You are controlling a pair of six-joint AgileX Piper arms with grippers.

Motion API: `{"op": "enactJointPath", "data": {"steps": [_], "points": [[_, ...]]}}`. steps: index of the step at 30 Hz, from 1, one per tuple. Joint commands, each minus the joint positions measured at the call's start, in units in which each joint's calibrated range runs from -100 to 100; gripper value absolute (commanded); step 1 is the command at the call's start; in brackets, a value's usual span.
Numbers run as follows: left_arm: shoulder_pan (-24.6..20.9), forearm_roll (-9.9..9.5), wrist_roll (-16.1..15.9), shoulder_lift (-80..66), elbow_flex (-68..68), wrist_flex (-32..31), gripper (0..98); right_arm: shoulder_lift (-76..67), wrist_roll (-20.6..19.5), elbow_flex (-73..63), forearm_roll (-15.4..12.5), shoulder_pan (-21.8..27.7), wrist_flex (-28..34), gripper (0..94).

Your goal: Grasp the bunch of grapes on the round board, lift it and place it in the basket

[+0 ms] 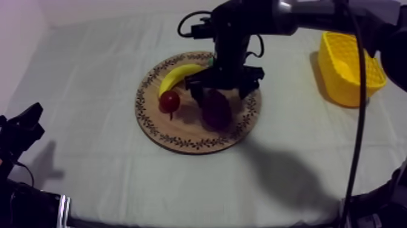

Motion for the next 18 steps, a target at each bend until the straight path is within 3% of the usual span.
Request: {"op": "enactJointPath", "data": {"steps": [1, 13, 18], "points": [[0.0, 0.00, 0.0, 0.0, 0.0, 0.0, 0.1, 0.6, 0.3, -0.2, -0.2, -0.2, -0.1, 92.2], [0.0, 0.00, 0.0, 0.0, 0.0, 0.0, 0.1, 4.9, -0.6, -2.0, -1.6, -0.7, 0.6, 90.2], [0.0, 0.00, 0.0, 0.0, 0.0, 0.0, 0.1, 6.1, -2.0, -3.5, -2.0, 0.1, 0.8, 76.9]]}}
